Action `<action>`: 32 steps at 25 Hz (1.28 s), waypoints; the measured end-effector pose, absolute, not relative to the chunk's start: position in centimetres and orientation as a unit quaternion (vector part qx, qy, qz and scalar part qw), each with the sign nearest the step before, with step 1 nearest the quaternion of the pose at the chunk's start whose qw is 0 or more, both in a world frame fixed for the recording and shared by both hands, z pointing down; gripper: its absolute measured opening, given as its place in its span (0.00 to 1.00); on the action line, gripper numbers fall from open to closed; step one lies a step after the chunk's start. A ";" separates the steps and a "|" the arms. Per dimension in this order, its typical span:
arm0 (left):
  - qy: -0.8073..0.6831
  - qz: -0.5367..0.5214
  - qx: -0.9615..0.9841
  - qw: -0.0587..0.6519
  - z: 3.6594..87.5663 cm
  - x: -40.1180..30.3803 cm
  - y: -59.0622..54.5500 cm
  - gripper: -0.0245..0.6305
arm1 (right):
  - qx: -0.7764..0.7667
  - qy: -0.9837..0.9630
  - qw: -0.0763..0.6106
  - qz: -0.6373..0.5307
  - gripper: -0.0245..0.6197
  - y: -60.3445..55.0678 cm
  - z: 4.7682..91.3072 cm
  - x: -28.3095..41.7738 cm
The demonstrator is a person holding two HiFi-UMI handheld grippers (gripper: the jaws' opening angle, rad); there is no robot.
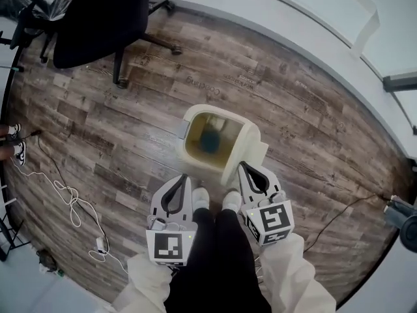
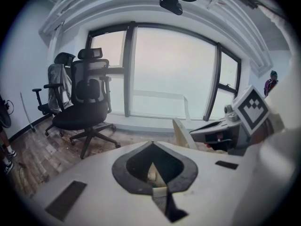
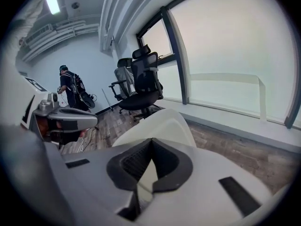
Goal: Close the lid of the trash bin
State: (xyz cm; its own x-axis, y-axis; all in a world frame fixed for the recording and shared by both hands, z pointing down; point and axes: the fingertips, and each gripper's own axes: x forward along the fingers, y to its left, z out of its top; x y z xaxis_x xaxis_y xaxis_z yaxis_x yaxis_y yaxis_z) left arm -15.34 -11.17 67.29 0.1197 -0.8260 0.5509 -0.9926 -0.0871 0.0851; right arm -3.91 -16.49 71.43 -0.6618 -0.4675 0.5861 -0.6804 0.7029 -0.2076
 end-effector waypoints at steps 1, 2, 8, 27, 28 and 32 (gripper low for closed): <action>-0.639 0.186 0.711 0.226 67.4 -15.7 -11.0 0.04 | 0.318 -0.888 0.257 0.209 0.07 -16.6 71.7 -4.5; -0.642 0.186 0.708 0.228 67.6 -16.2 -10.8 0.04 | 0.313 -0.890 0.260 0.208 0.07 -16.6 71.9 -5.1; -0.662 0.175 0.685 0.250 68.5 -19.1 -9.9 0.04 | 0.288 -0.890 0.286 0.208 0.07 -16.9 73.6 -8.7; -0.691 0.174 0.639 0.289 71.7 -25.1 -7.8 0.04 | 0.231 -0.878 0.364 0.206 0.07 -17.3 81.3 -15.9; -0.692 0.174 0.637 0.291 71.9 -25.4 -7.5 0.04 | 0.229 -0.877 0.369 0.205 0.07 -17.3 81.7 -16.2; -0.698 0.175 0.626 0.301 72.7 -26.6 -6.7 0.04 | 0.220 -0.874 0.384 0.201 0.07 -17.3 83.2 -17.1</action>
